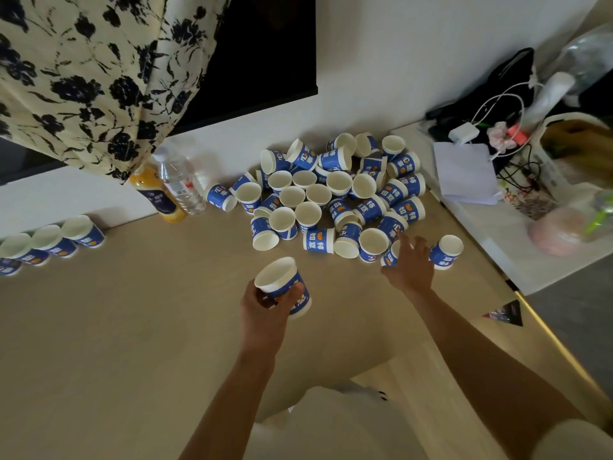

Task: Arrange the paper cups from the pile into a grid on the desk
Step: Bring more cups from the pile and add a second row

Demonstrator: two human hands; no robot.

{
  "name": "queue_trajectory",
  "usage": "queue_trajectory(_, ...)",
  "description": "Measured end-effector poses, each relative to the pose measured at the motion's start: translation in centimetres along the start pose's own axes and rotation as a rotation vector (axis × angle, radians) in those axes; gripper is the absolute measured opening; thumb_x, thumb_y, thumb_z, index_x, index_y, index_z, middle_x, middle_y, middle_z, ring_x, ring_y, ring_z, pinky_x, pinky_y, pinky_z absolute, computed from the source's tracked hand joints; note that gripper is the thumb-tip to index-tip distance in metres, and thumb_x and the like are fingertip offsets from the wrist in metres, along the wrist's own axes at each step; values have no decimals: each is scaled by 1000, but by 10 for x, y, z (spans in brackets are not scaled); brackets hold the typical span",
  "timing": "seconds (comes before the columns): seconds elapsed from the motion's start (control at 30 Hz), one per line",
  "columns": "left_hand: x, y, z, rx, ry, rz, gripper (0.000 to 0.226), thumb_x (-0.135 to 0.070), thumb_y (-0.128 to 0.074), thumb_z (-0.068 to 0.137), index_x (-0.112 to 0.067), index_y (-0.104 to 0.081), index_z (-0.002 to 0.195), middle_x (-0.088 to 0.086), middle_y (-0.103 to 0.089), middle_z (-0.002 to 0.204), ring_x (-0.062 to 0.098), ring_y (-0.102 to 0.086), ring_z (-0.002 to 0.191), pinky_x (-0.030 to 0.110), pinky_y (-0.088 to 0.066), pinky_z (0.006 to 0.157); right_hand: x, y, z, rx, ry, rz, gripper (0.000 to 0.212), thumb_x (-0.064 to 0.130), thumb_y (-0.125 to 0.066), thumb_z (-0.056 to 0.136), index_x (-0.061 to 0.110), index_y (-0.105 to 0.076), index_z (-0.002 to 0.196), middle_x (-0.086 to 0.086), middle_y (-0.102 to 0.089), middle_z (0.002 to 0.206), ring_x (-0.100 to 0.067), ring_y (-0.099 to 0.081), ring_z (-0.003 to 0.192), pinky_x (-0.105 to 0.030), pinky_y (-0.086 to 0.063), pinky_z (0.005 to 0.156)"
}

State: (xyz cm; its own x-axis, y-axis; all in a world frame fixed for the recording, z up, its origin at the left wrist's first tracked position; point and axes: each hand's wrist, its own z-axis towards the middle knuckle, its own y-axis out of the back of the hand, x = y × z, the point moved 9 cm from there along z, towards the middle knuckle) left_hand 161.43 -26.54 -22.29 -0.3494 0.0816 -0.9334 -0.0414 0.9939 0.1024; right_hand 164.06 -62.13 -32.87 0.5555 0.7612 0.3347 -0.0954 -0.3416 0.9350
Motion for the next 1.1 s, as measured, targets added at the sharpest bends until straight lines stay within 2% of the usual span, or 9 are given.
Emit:
queue_trajectory(0.27,3,7,-5,-20,-16,-22,46,-20,-83,79,-27,-59,118,-5,-69,112,12,-66,102,26,-54,79,-3,-11,-22,-34,15,-192,75,34,-79,81,16,-35,138,-12,-53,121,-32,-59,109,-45,-56,77)
queue_trajectory(0.37,7,14,-7,-45,-4,-28,43,-19,-83,80,-31,-59,113,-7,-70,109,10,-67,100,25,-53,78,-11,-16,-27,71,-24,-193,77,38,-78,81,14,-33,138,-12,-54,124,-33,-61,109,-46,-53,83)
queue_trajectory(0.47,12,25,-7,-82,16,-39,43,-20,-84,79,-32,-60,111,-6,-70,110,12,-67,100,30,-56,82,-17,-11,-31,149,-127,63,76,34,-85,73,10,-43,130,-13,-59,120,-33,-61,106,-44,-52,86)
queue_trajectory(0.57,11,34,-9,-108,19,-54,45,-20,-84,79,-28,-60,116,-6,-70,110,11,-67,100,27,-54,79,-9,-12,-51,247,-323,681,52,13,-87,71,9,-53,110,-16,-63,111,-30,-62,91,-36,-51,70)
queue_trajectory(0.67,10,47,-13,-136,6,-83,45,-15,-83,79,-23,-61,118,-4,-71,109,10,-68,98,21,-53,76,25,-21,-80,441,-366,1082,52,6,-83,71,11,-60,117,-14,-65,112,-30,-65,97,-32,-53,66)
queue_trajectory(0.8,8,76,-22,-166,-21,-111,44,-13,-82,80,-21,-61,118,-3,-71,108,7,-69,95,17,-54,70,85,-29,-116,627,-263,1179,38,21,-76,76,9,-68,111,-13,-72,102,-27,-67,96,-36,-52,82)
queue_trajectory(0.9,4,106,-31,-202,-46,-141,51,-21,-88,72,-24,-61,116,-4,-71,107,10,-69,96,19,-55,72,128,-37,-144,700,-191,1150,8,6,-64,92,11,-67,98,-12,-71,92,-24,-64,88,-34,-49,79)
queue_trajectory(1.0,6,150,-49,-288,-70,-138,60,-43,-82,54,-30,-63,109,-9,-72,102,9,-69,94,26,-57,76,179,-45,-179,763,-39,1061,19,-6,-64,89,12,-65,95,-4,-73,84,-16,-65,79,-33,-49,74)
queue_trajectory(1.1,11,208,-74,-384,-110,-91,52,-31,-87,60,-31,-65,107,-16,-73,95,3,-69,88,27,-57,75,230,-50,-226,807,59,1072,39,11,-75,65,5,-67,103,-7,-73,86,-18,-70,82,-29,-54,72)
